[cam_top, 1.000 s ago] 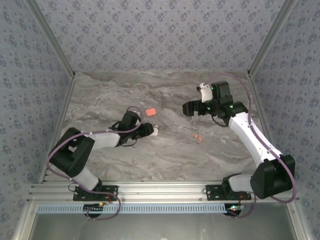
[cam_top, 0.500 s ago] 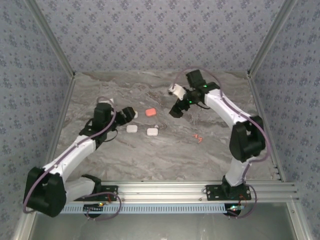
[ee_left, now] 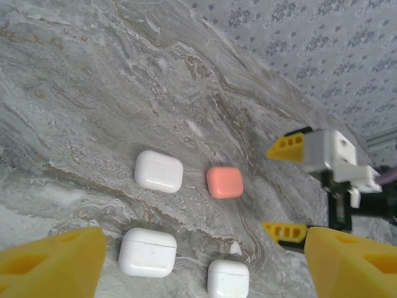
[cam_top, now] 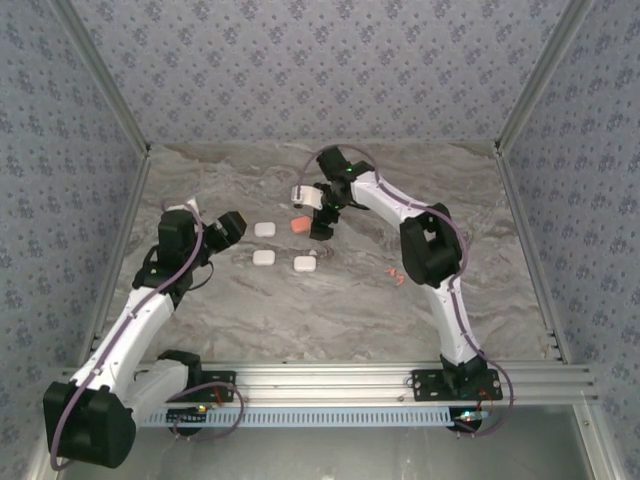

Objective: Insert the wireless bluetooth earbuds into the charging case

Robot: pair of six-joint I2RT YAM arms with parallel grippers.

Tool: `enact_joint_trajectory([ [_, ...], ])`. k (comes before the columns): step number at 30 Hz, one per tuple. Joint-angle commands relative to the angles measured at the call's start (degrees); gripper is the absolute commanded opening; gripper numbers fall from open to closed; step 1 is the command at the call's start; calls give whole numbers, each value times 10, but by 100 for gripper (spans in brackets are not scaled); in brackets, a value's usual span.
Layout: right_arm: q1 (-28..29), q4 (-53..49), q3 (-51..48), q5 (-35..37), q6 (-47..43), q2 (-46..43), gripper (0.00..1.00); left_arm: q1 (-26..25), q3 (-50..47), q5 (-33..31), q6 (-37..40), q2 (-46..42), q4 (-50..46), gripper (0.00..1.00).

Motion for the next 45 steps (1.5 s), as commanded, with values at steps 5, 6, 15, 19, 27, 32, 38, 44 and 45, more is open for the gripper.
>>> enact_joint_trajectory([
  [5,13,-44,83,28,-32,69,98,4,-10,21,14,-4,-29,96],
  [6,14,-44,88,28,-33,76,98,4,-9,23,15,-3,-30,97],
  [15,31,-63,145,33,-29,131,79,5,-10,25,17,1,-36,98],
  [19,31,-71,142,38,-30,132,64,6,-10,24,17,2,-38,99],
  [27,19,-73,112,34,-28,102,38,8,-6,24,18,12,-35,99],
  [32,17,-22,57,36,-26,53,30,9,0,32,18,20,-29,99],
  [38,4,68,-46,14,15,-54,28,8,4,87,15,28,15,96],
  [44,-4,195,-211,10,65,-215,28,7,5,189,-25,59,128,93],
  [45,-4,214,-233,10,73,-238,28,5,5,204,-36,67,150,92],
])
